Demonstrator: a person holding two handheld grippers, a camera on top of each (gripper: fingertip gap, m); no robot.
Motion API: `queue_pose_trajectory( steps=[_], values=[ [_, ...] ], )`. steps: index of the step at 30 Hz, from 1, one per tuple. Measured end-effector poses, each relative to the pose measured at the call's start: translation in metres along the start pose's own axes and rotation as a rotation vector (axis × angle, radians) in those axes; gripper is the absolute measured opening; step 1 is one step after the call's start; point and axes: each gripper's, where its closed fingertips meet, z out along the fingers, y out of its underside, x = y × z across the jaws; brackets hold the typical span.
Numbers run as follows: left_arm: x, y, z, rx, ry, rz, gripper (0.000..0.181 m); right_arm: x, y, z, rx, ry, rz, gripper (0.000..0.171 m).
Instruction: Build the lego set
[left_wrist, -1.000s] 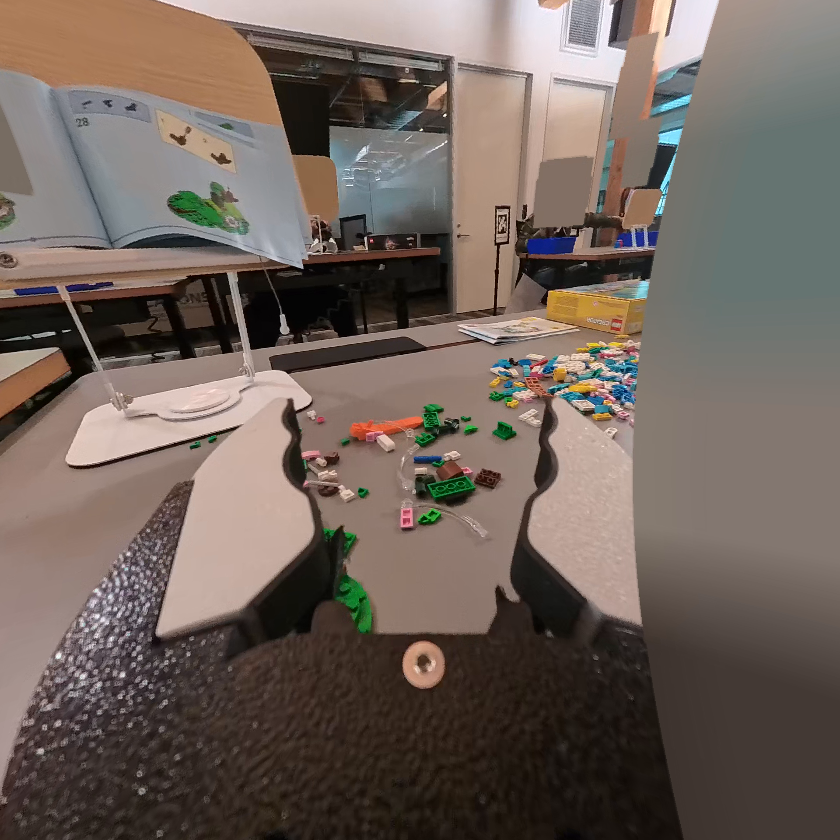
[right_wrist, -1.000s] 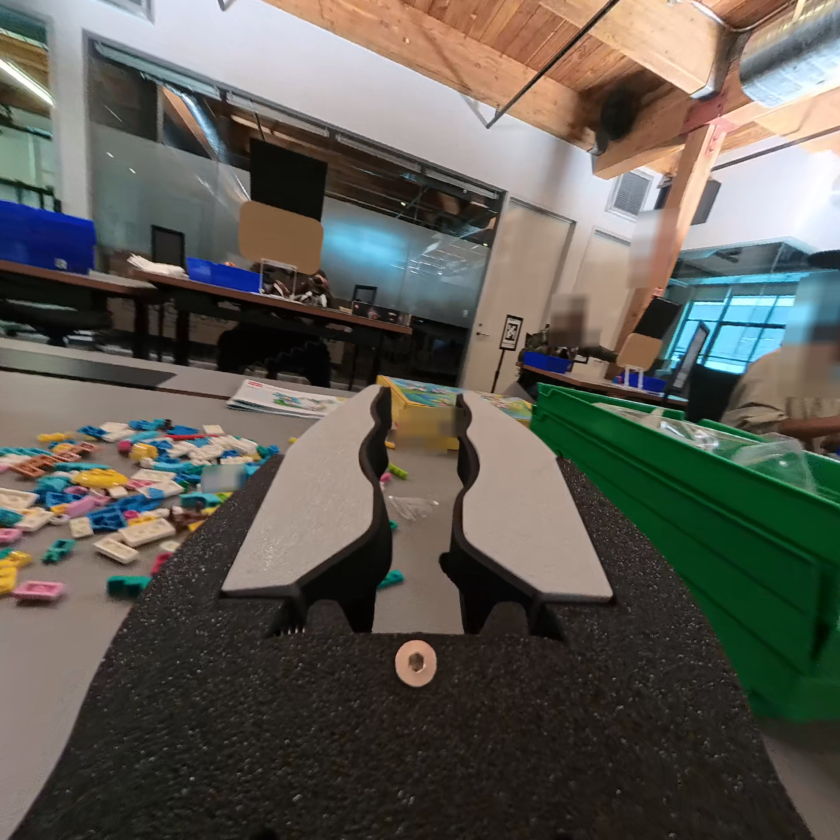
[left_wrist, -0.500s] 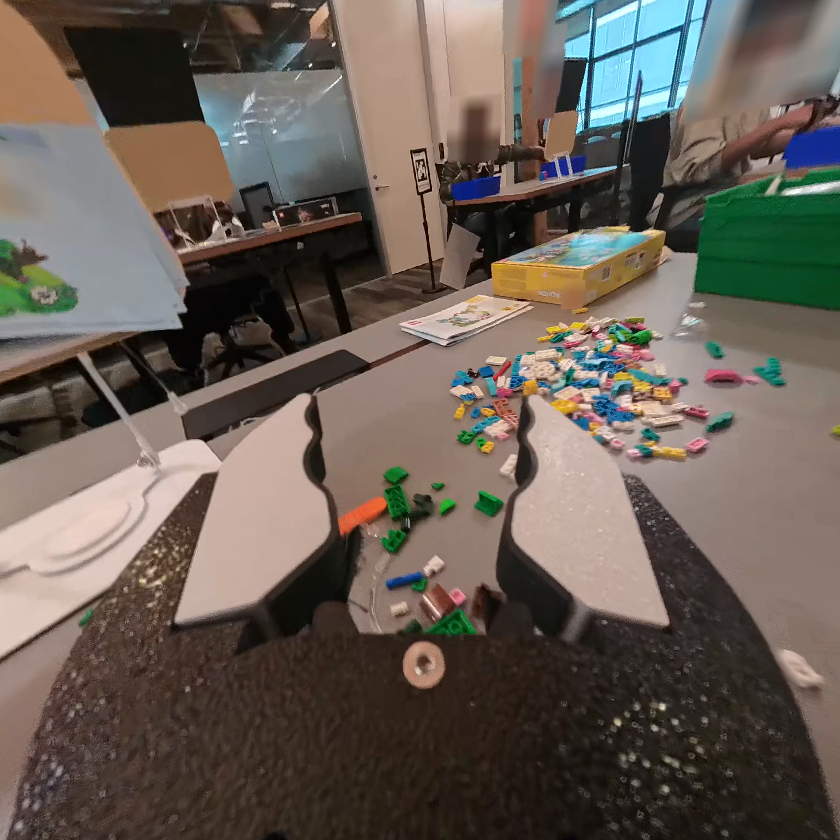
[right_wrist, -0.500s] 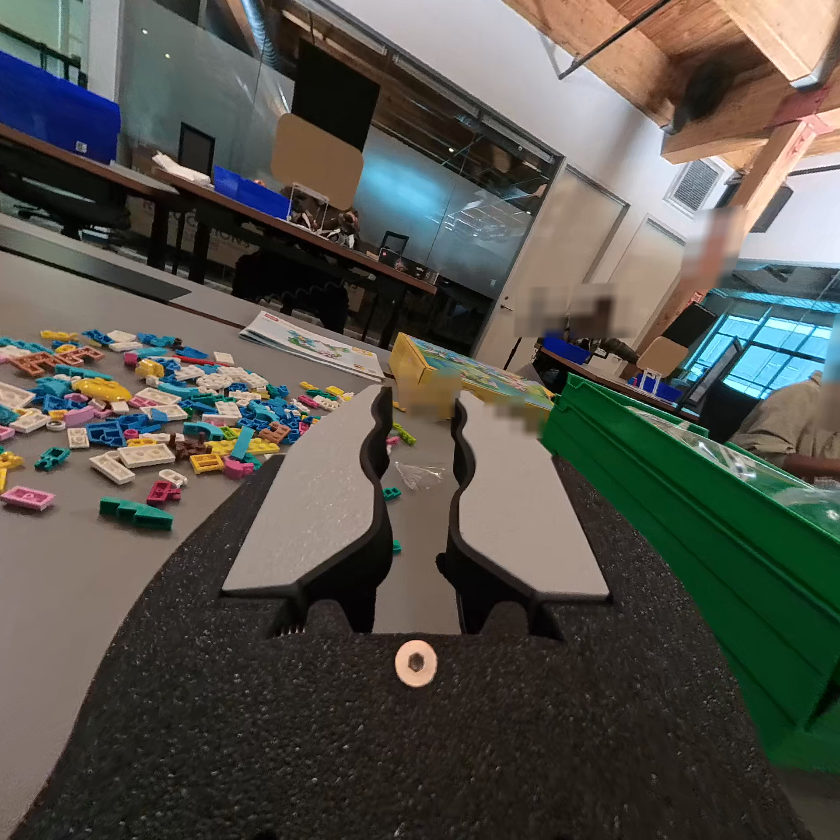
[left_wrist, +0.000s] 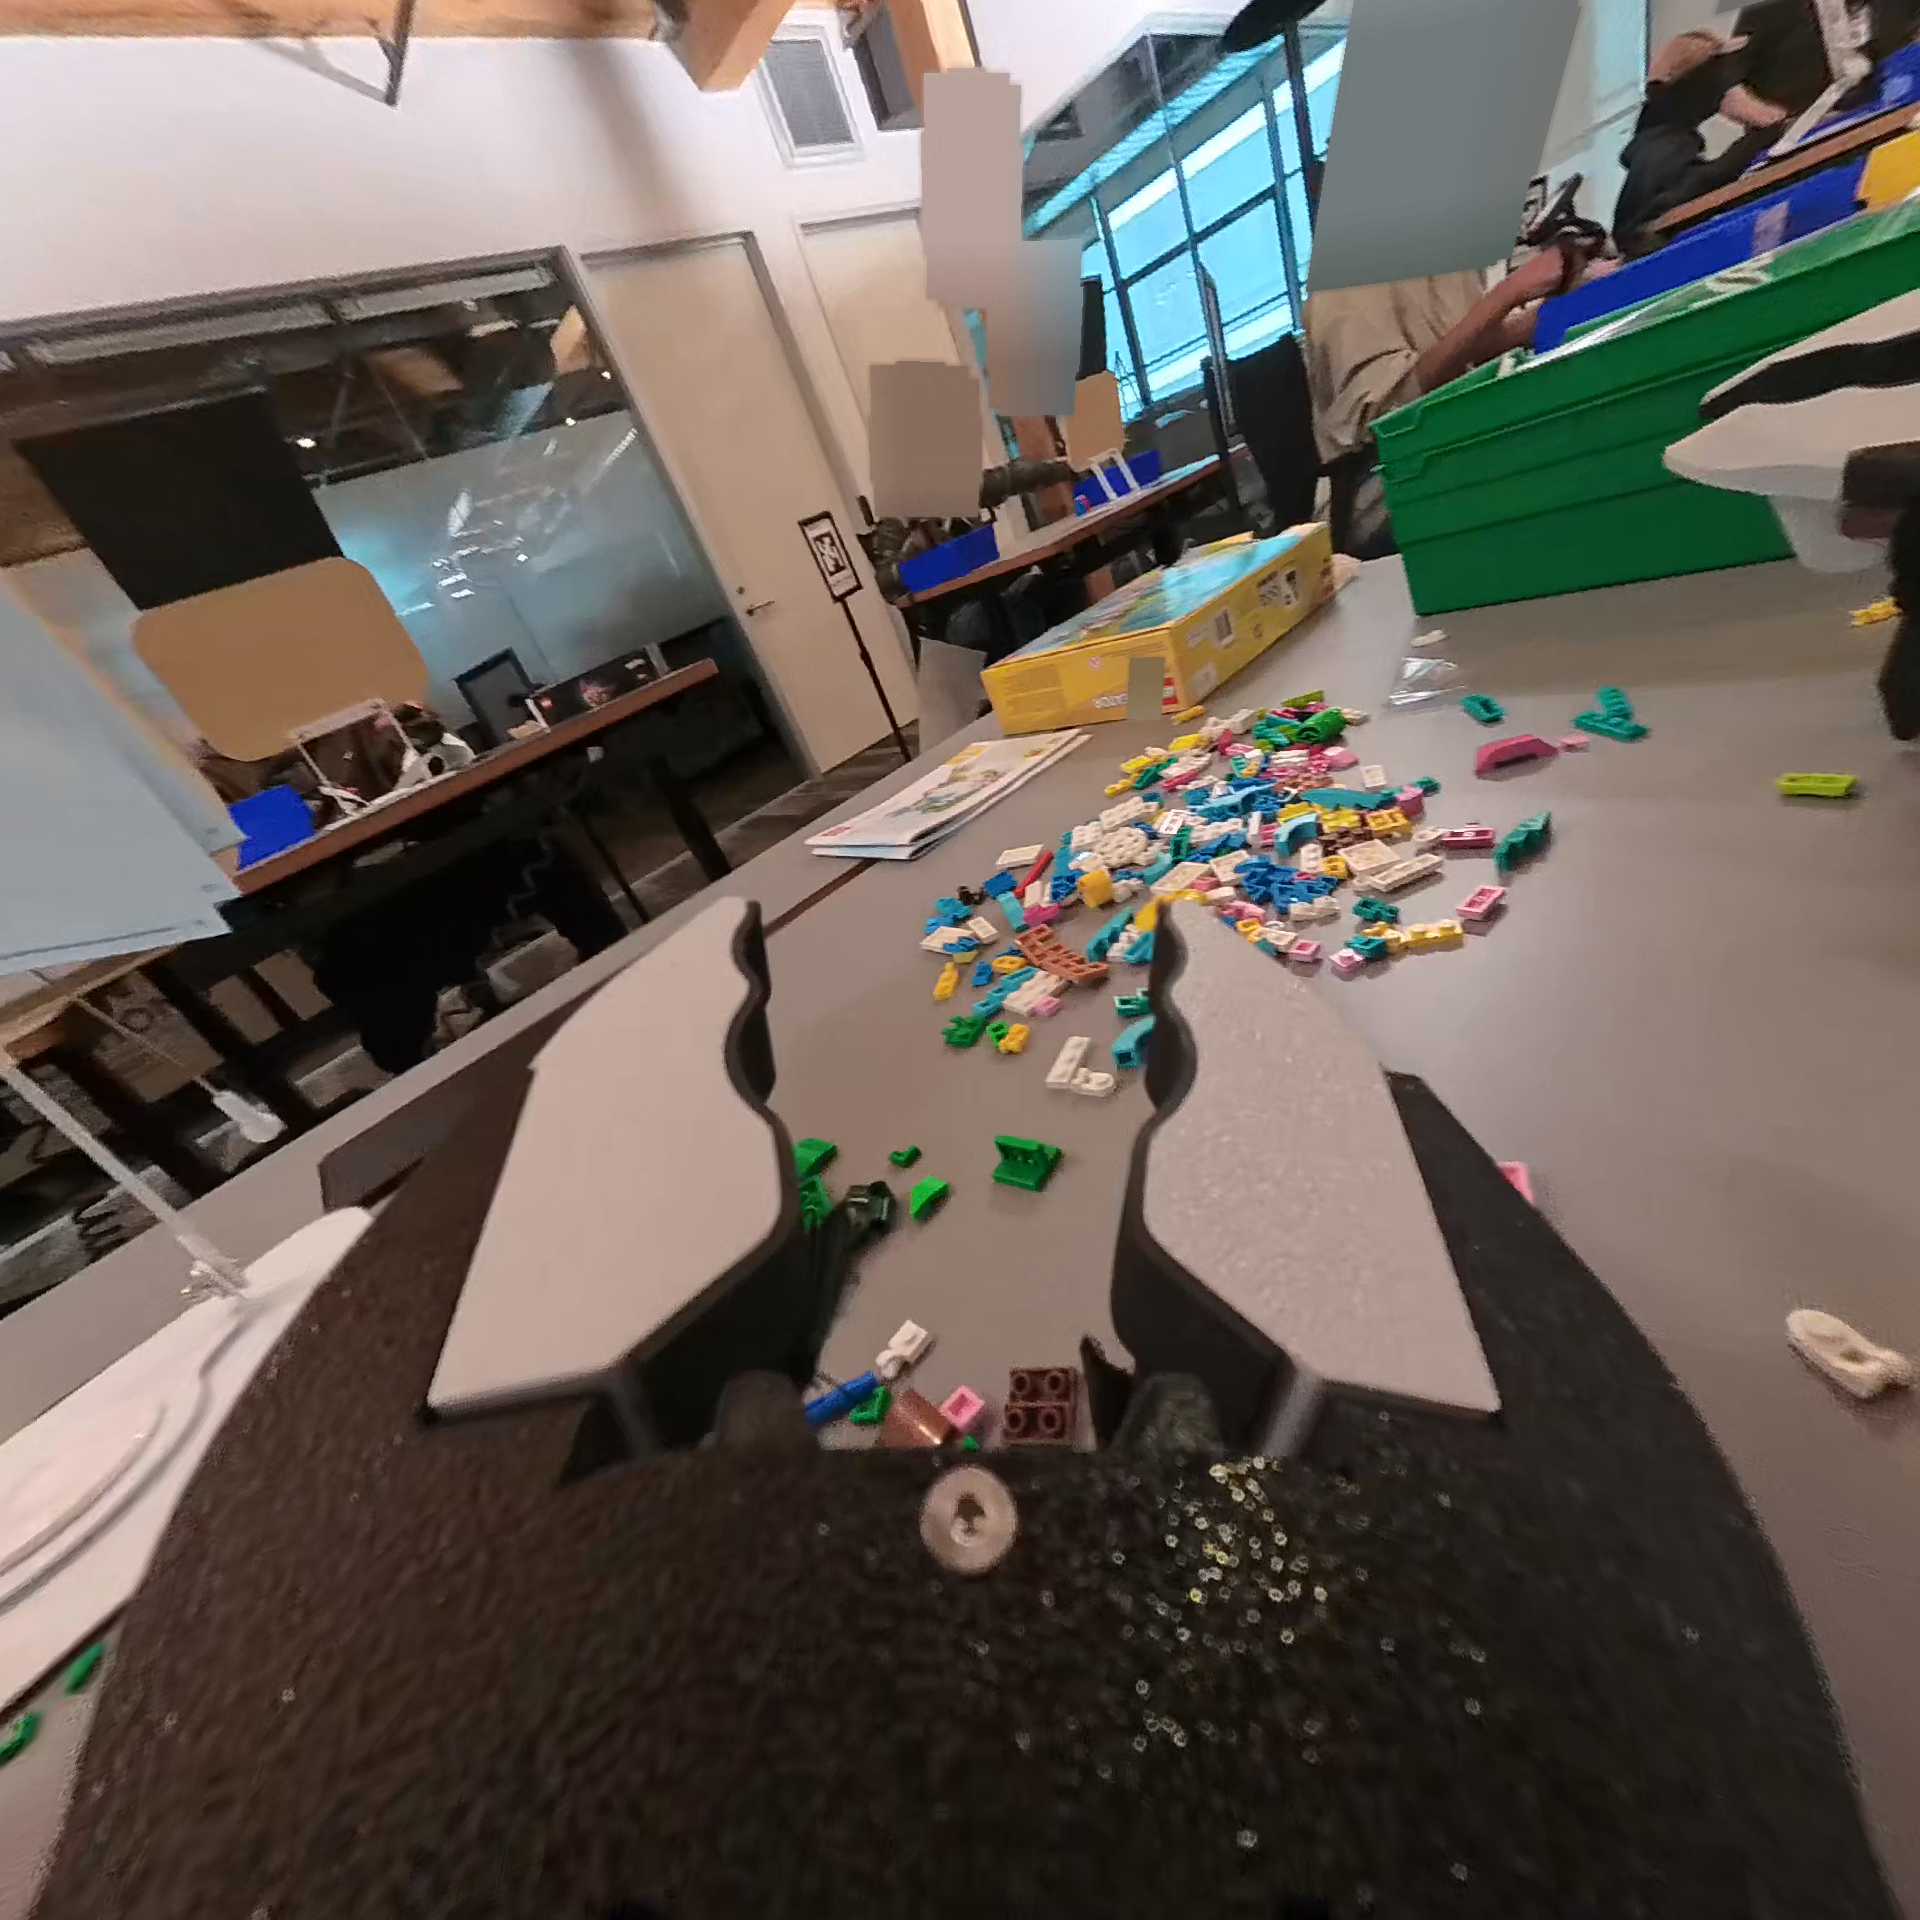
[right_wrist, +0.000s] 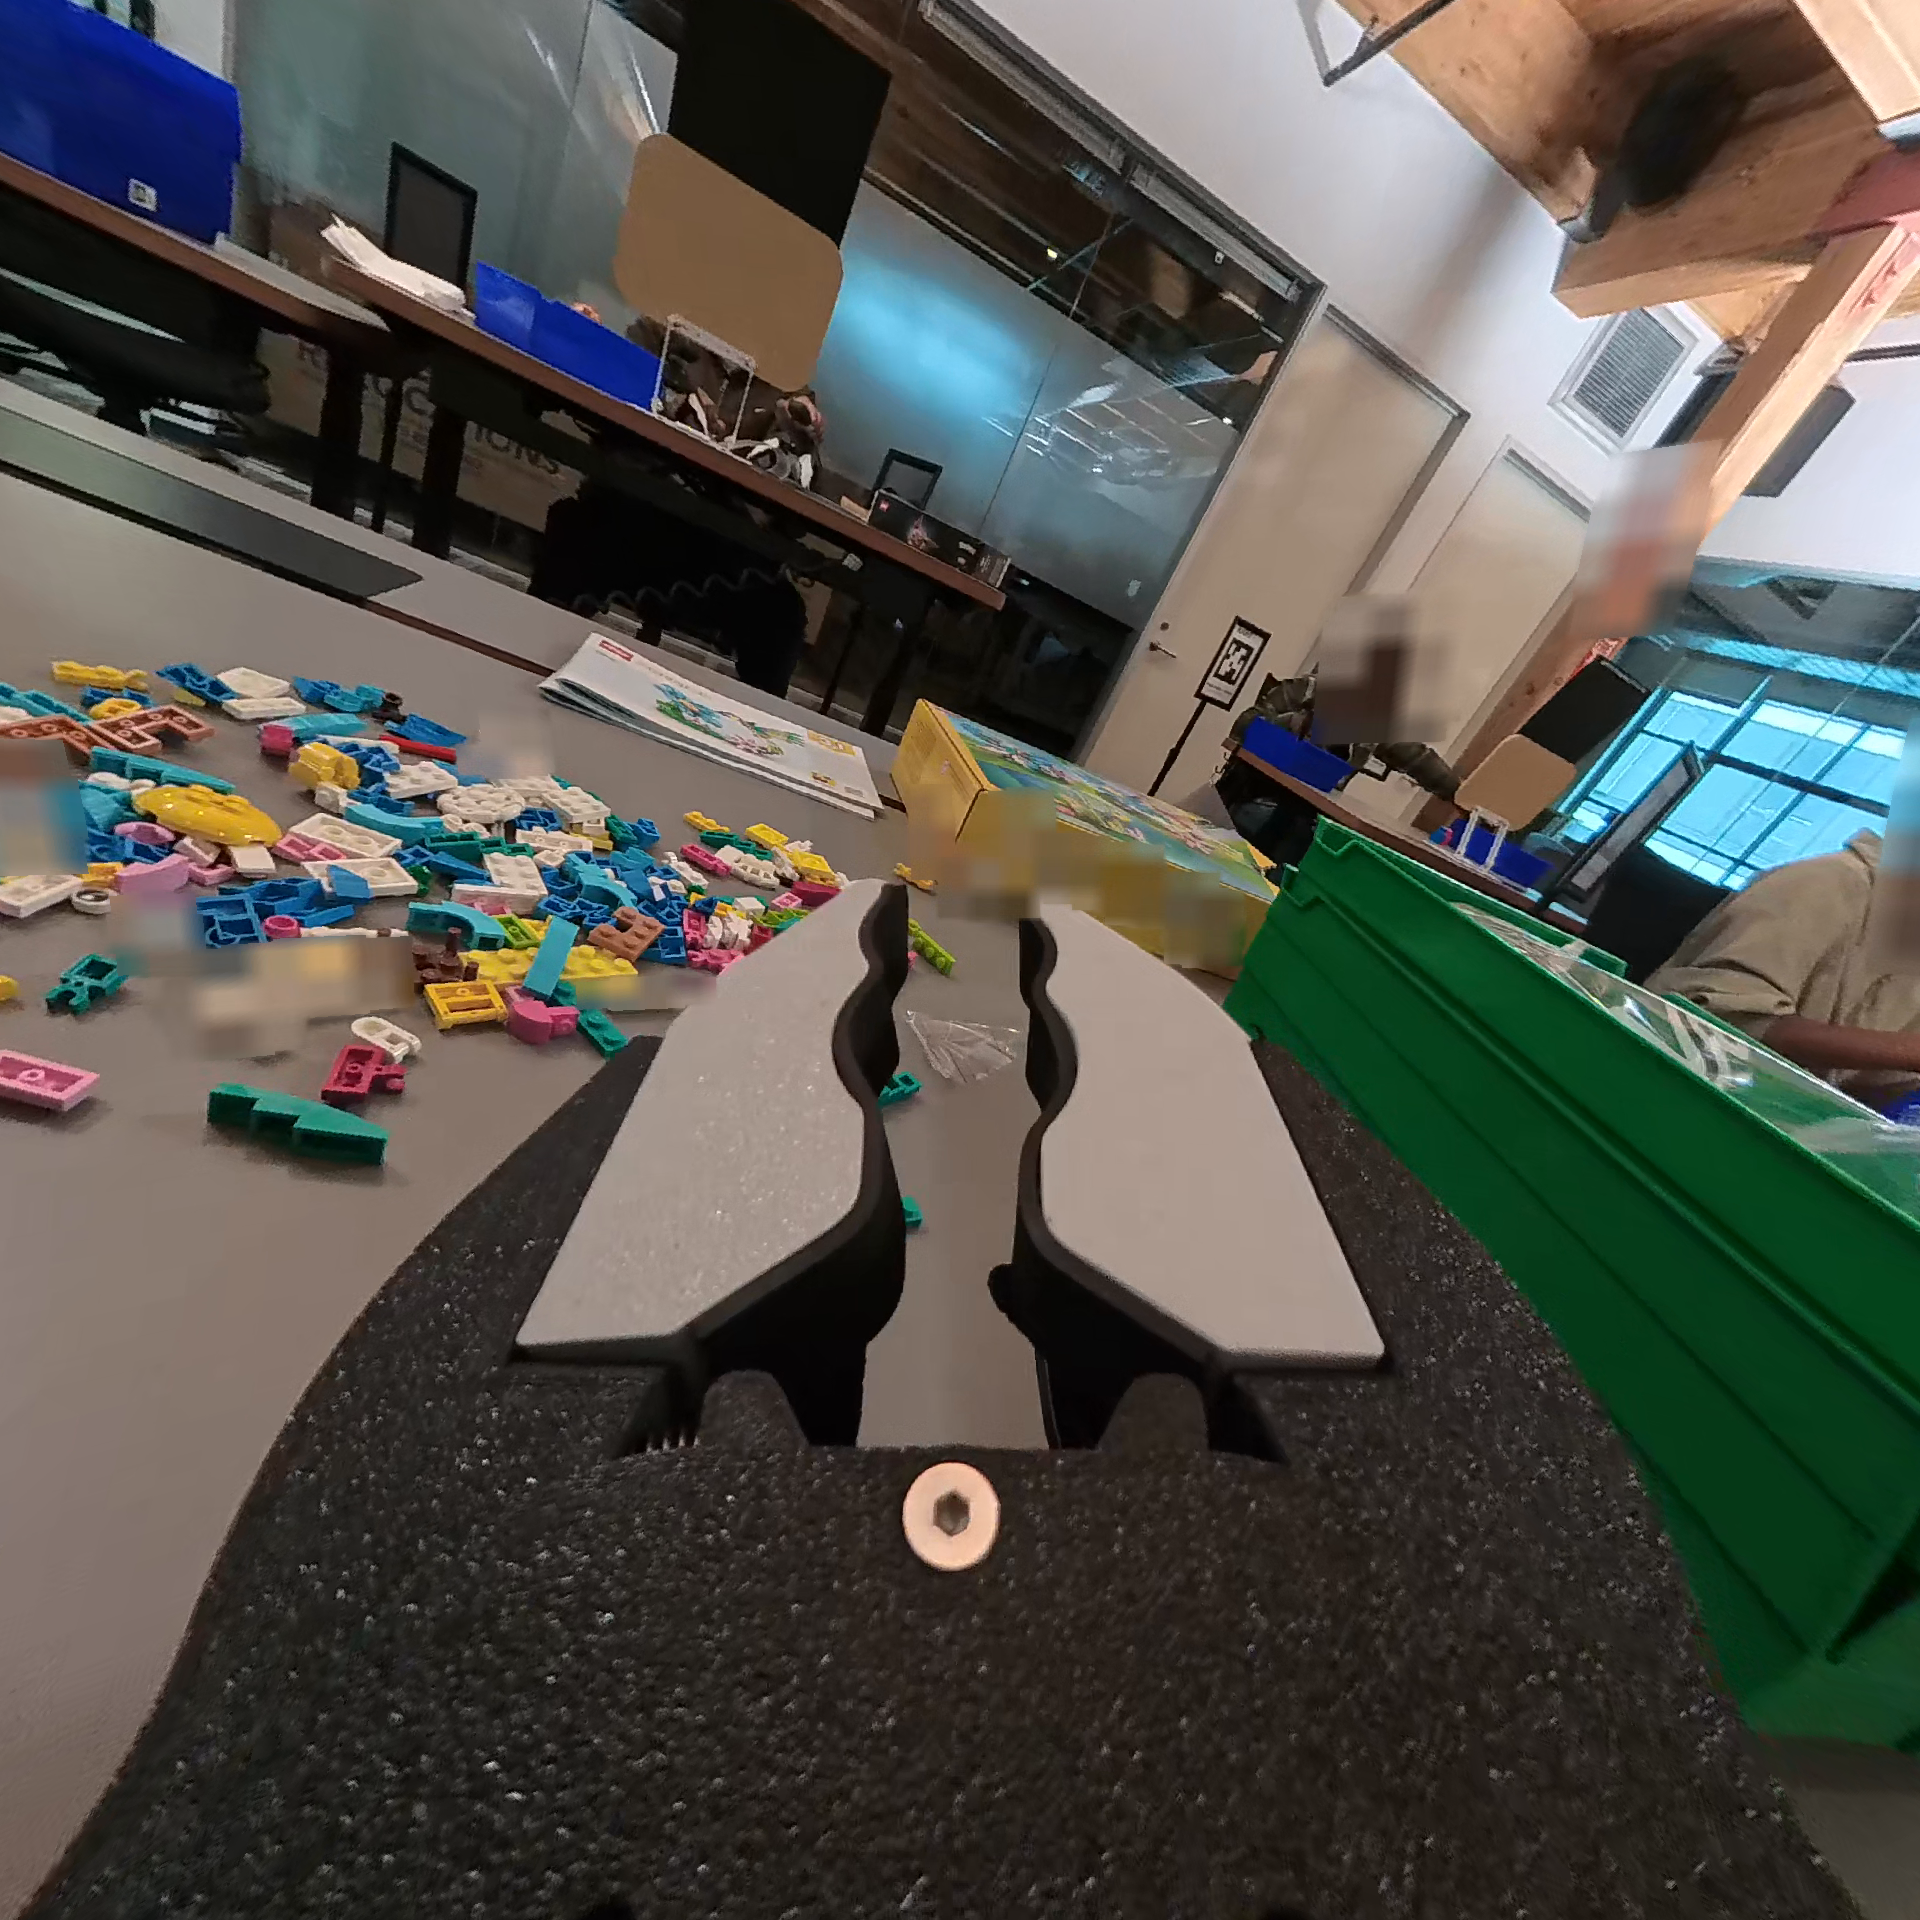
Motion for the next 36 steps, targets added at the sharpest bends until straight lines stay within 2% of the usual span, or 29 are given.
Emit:
queue_pose_trajectory(
  steps=[9, 36],
  values=[
    [-0.018, 0.014, 0.002, -0.056, -0.024, -0.165, 0.066, -0.009, 0.003, 0.003, -0.020, -0.037, -0.049, 0.019],
    [-0.018, 0.018, 0.003, -0.068, -0.006, -0.198, 0.050, -0.010, 0.005, 0.004, -0.034, -0.049, -0.031, 0.016]
  ],
)
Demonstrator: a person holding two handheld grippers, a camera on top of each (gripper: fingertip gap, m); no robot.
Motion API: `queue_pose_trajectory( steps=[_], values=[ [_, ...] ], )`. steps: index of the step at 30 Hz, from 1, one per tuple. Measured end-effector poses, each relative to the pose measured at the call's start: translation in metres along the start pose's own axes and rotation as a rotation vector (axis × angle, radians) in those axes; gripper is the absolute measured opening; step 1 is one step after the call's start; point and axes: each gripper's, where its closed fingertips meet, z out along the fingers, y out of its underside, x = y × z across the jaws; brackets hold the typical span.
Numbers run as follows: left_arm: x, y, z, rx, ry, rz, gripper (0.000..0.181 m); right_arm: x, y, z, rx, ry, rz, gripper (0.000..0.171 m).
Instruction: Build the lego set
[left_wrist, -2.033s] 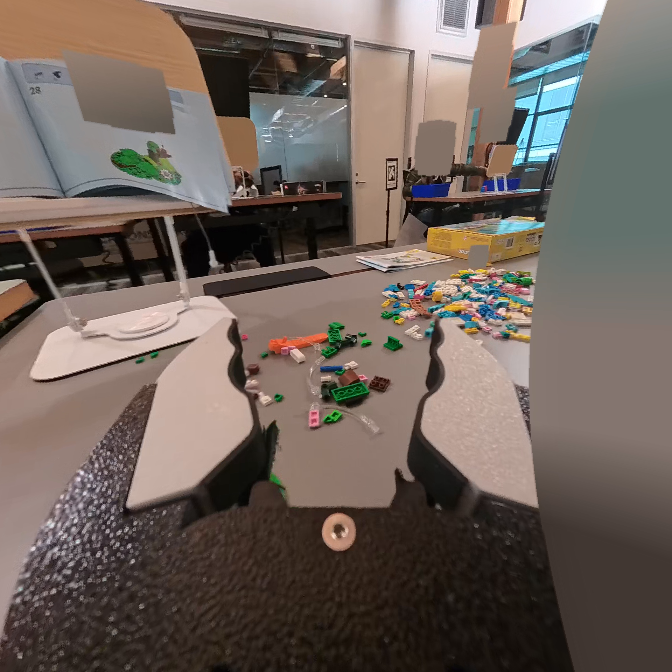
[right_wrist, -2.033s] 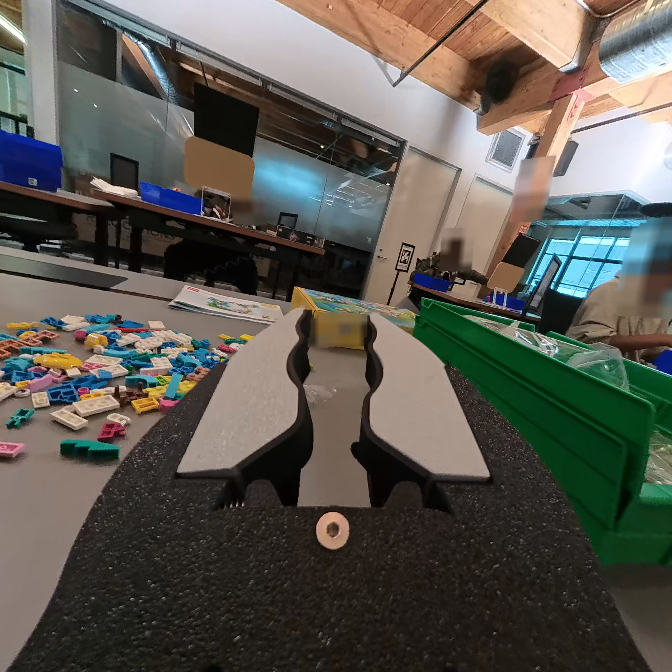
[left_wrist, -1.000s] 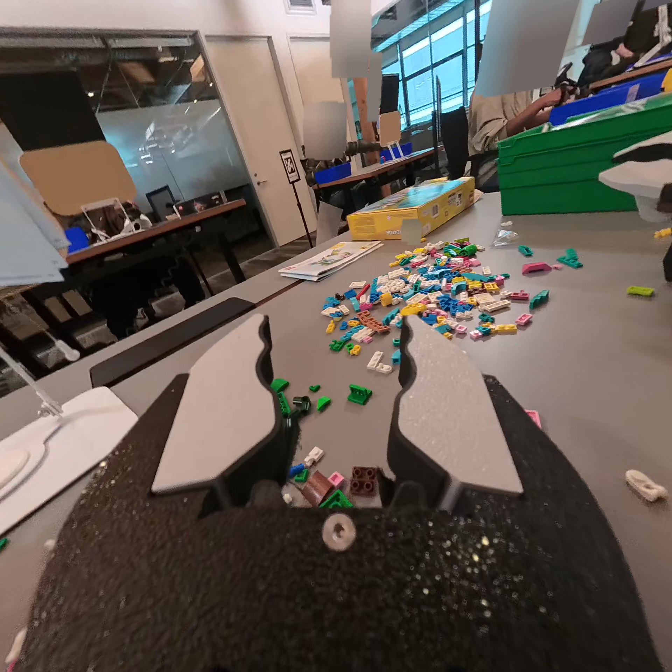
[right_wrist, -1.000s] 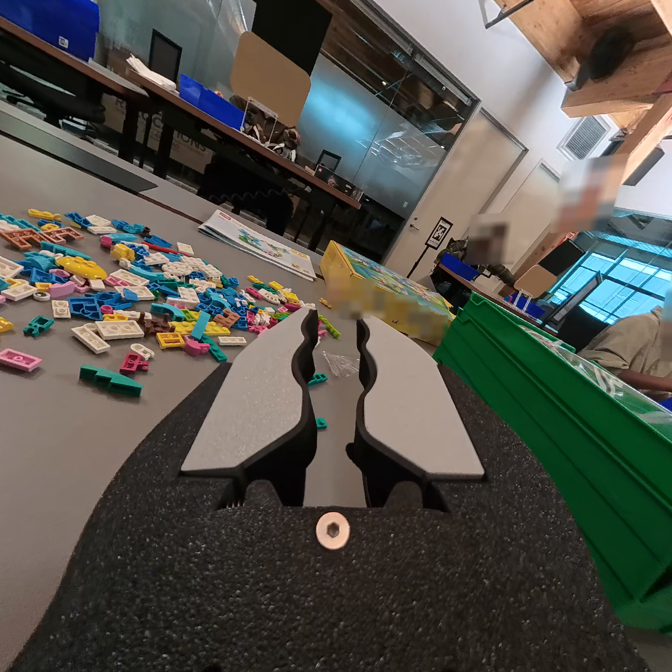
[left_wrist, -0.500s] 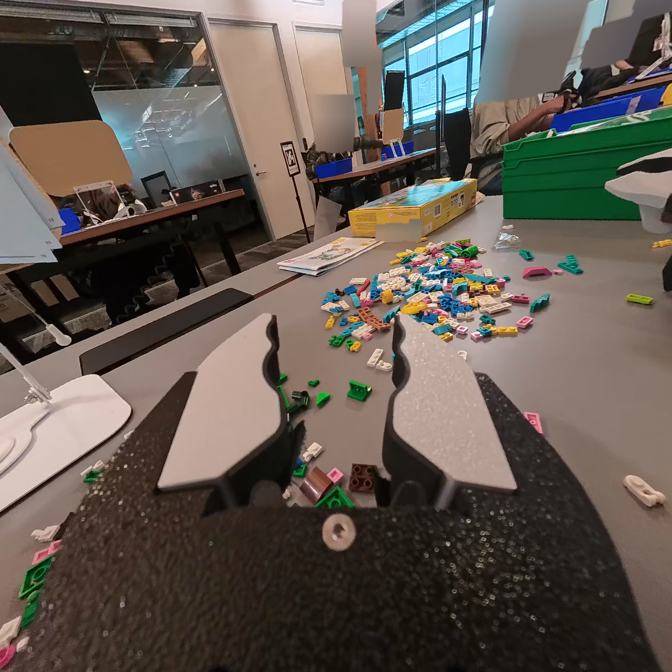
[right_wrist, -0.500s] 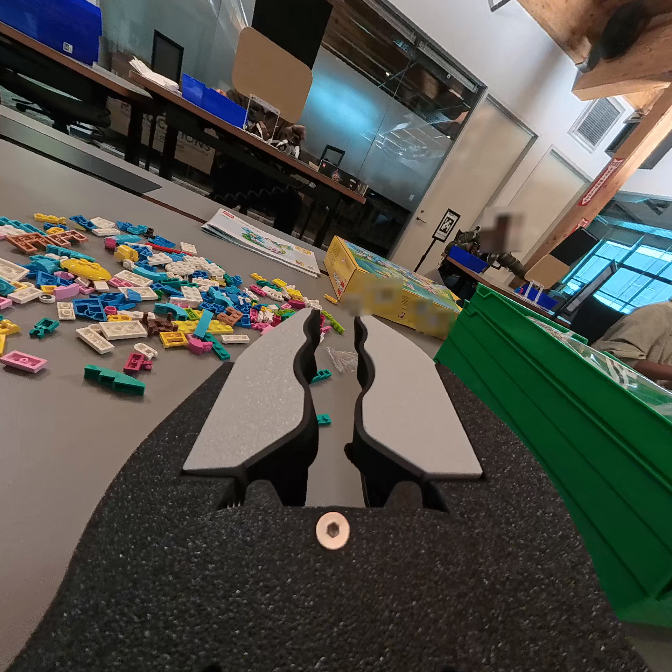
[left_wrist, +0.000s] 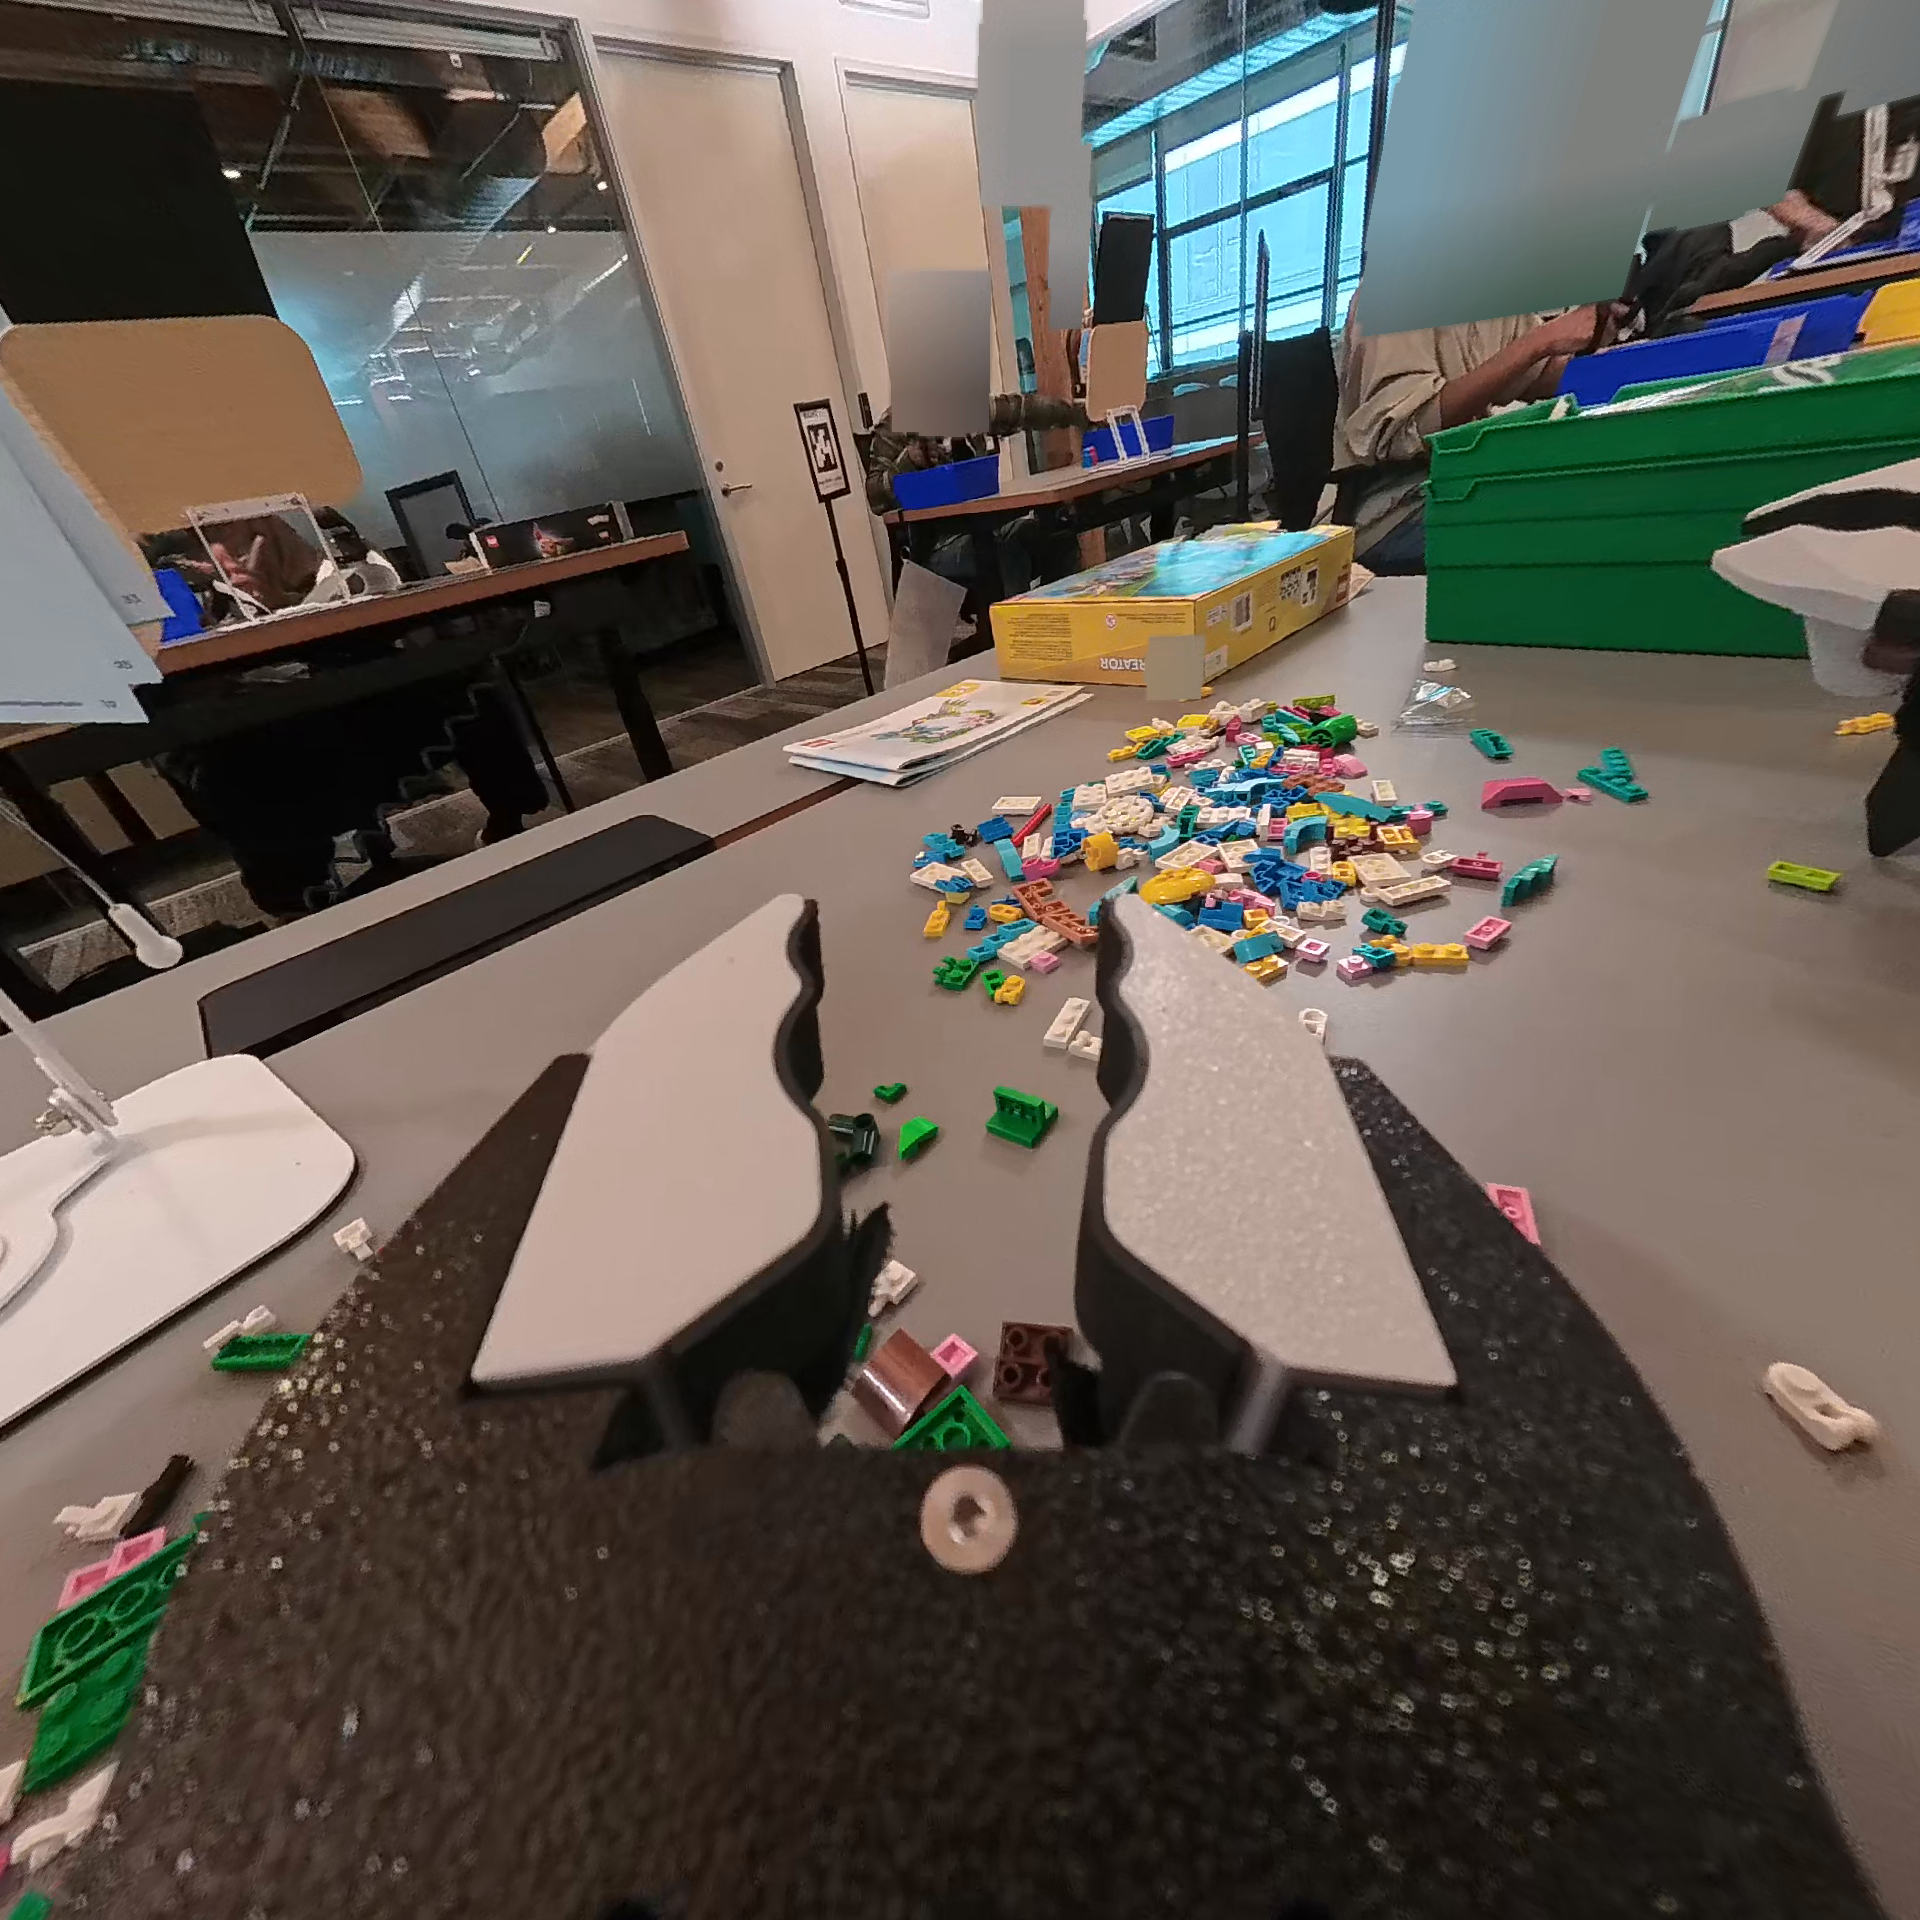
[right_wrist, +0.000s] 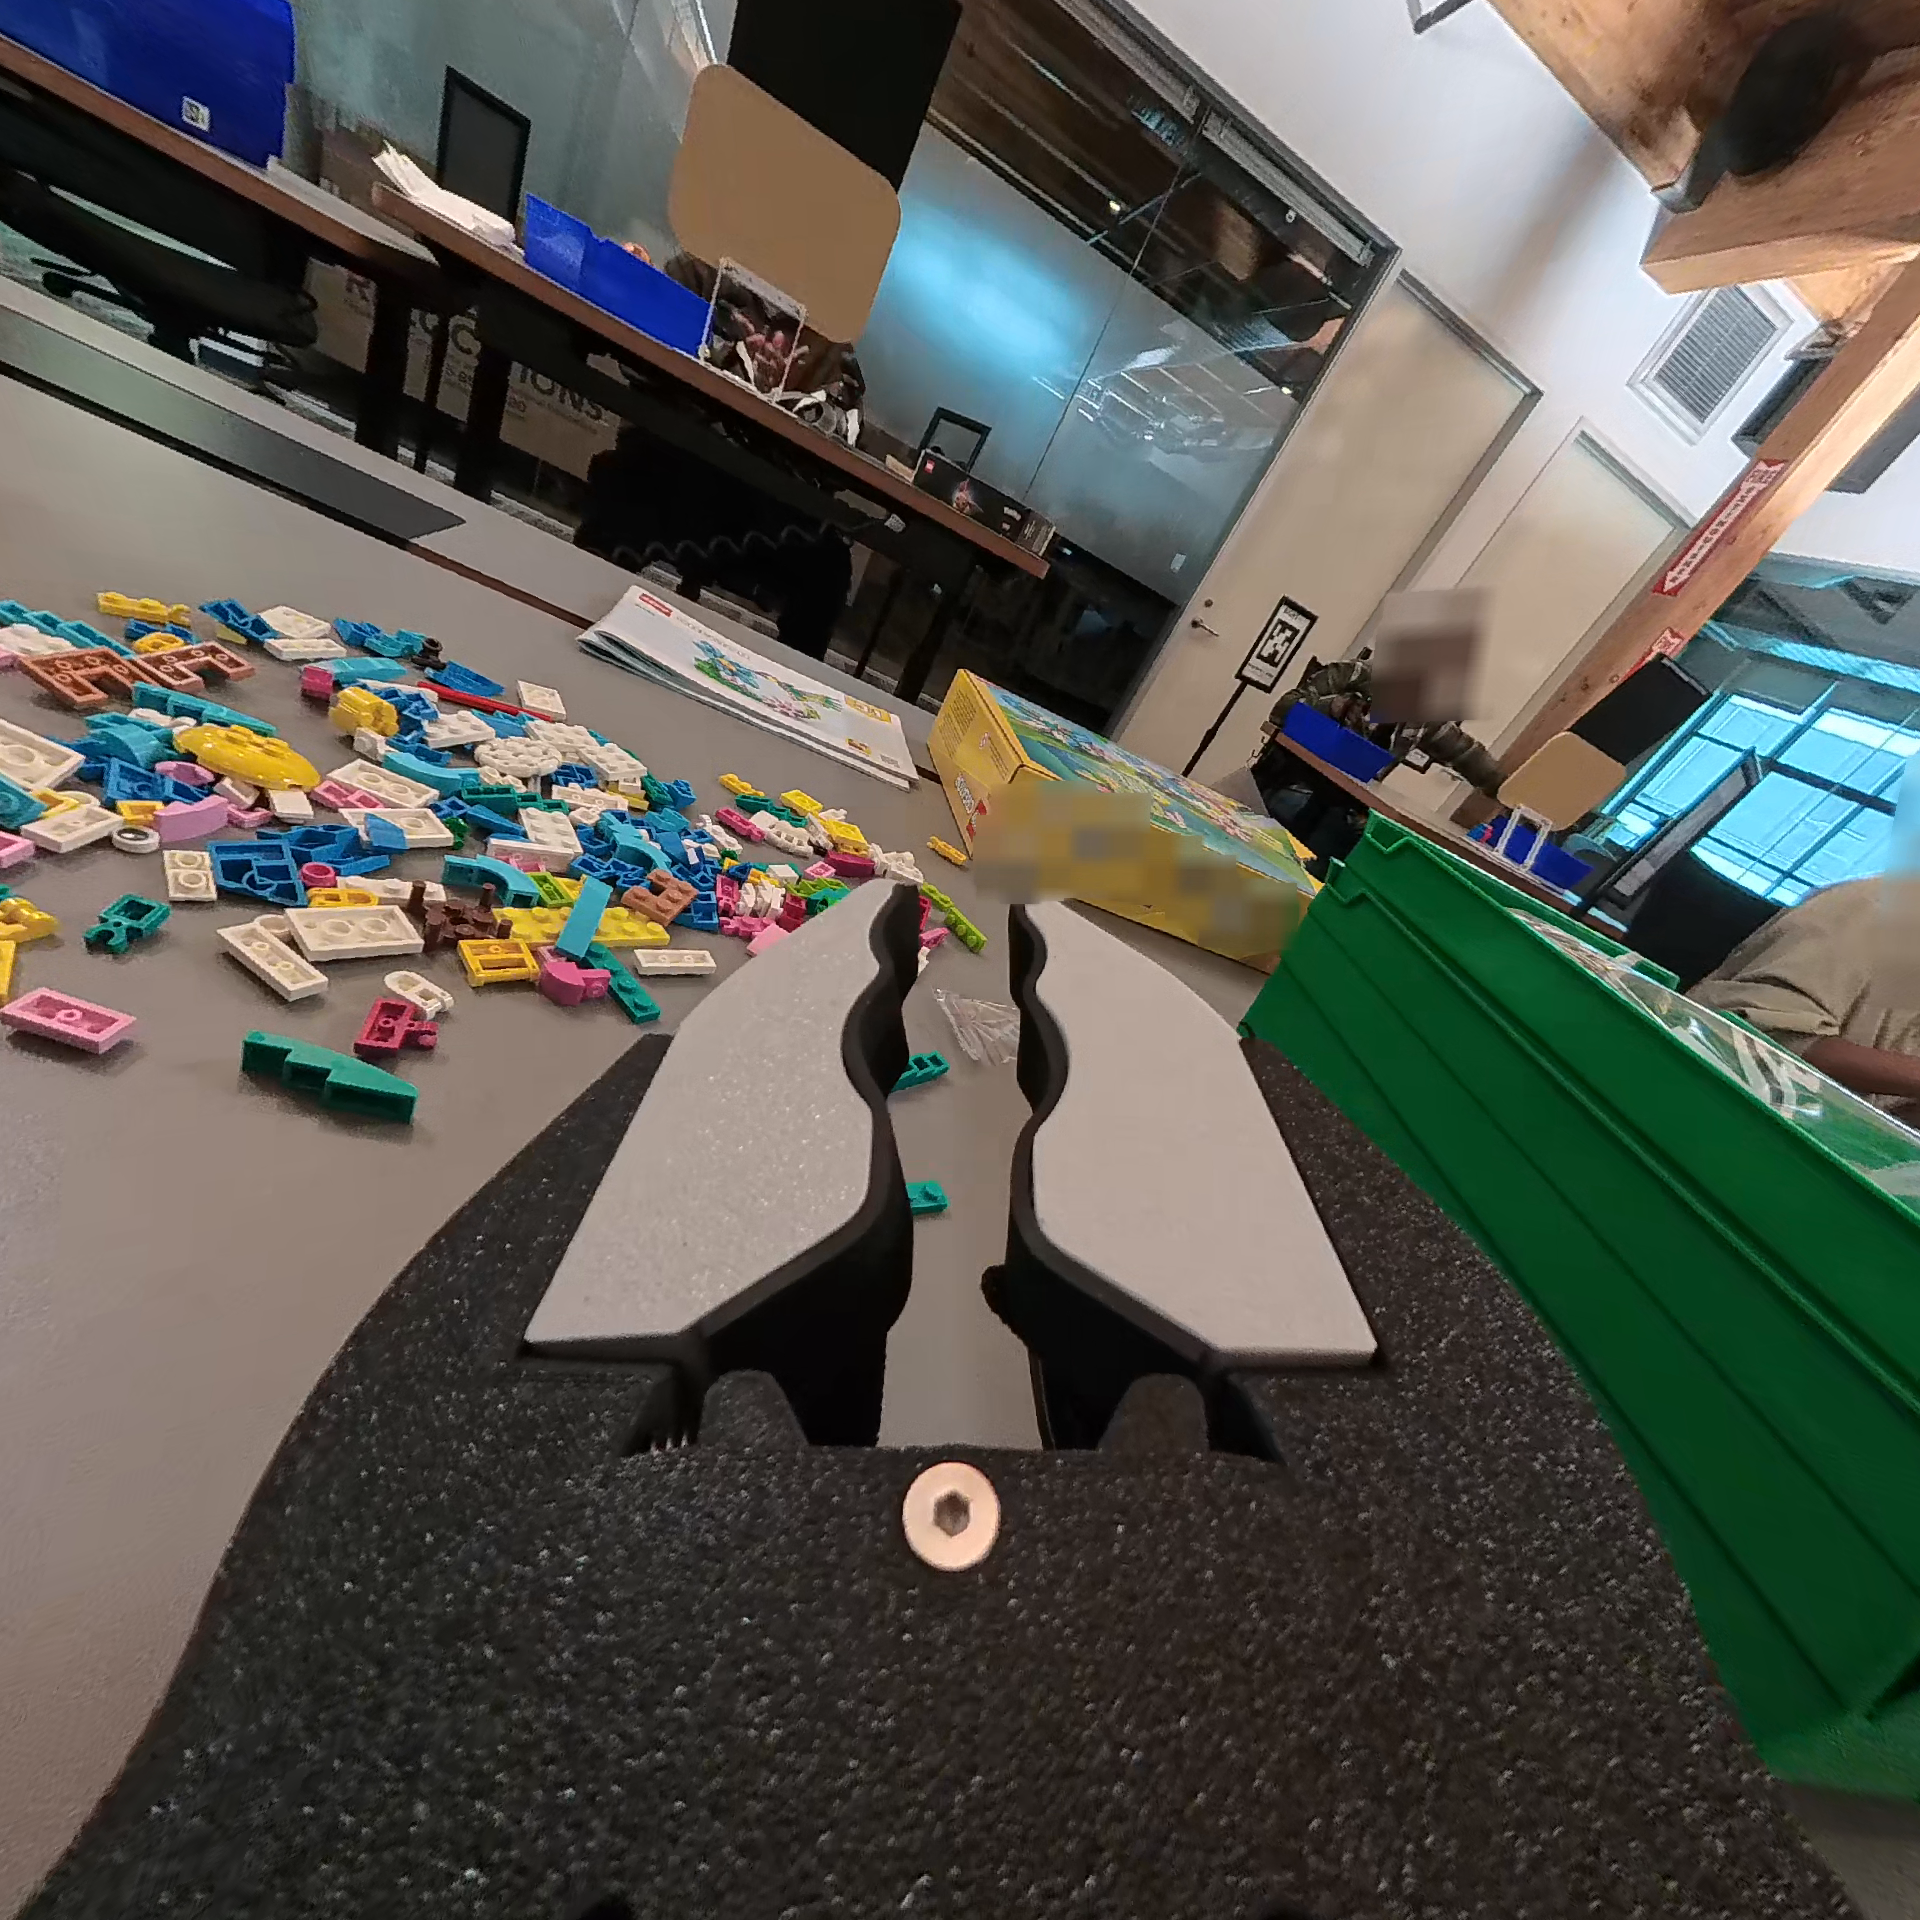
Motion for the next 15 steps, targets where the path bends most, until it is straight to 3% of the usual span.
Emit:
queue_pose_trajectory(
  steps=[15],
  values=[
    [-0.0008, 0.0009, 0.0007, 0.000, -0.005, 0.006, 0.050, -0.0013, 0.0006, 0.0007, -0.002, -0.008, -0.004, 0.015]
  ],
)
